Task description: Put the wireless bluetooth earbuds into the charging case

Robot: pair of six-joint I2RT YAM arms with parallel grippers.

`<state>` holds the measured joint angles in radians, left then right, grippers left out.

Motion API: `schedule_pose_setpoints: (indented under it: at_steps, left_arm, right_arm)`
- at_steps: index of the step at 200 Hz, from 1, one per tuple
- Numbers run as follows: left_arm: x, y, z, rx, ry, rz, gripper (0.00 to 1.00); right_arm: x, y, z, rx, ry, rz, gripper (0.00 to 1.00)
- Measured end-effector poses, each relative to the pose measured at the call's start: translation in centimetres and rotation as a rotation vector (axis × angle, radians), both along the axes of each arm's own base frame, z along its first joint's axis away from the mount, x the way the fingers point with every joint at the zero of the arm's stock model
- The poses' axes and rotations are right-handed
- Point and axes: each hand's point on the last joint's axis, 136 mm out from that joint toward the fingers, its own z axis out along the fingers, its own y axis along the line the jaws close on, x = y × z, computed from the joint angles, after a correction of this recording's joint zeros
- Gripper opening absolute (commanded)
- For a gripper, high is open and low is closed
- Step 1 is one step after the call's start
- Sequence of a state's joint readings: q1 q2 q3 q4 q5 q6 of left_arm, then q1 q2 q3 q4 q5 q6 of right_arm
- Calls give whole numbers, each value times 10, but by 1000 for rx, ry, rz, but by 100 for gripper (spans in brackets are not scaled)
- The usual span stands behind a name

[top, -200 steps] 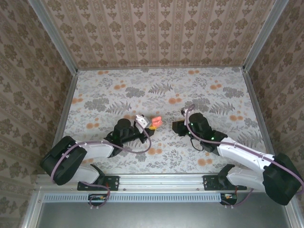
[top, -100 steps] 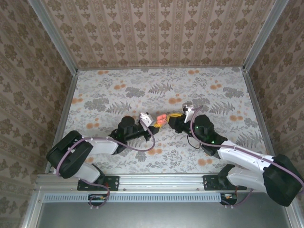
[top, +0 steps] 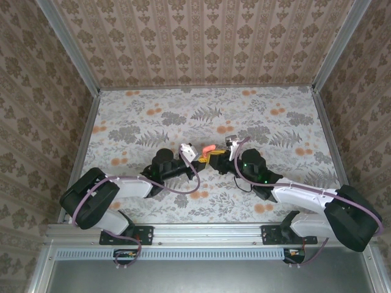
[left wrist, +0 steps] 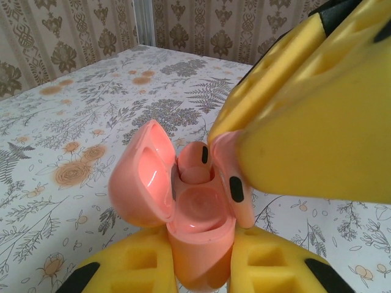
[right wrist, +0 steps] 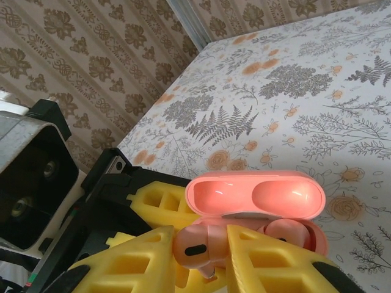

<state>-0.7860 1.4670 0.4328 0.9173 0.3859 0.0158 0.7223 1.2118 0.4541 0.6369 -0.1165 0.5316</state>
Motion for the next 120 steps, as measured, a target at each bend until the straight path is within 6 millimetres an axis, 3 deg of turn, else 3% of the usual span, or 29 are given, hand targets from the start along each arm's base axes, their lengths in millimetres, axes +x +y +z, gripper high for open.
schedule_pose_setpoints:
  at_steps: [120]
  left_arm:
    - [-2,-3,5,-24,7,-7,15]
  right_arm:
    - [8,-3,19,45,-64,-52,24]
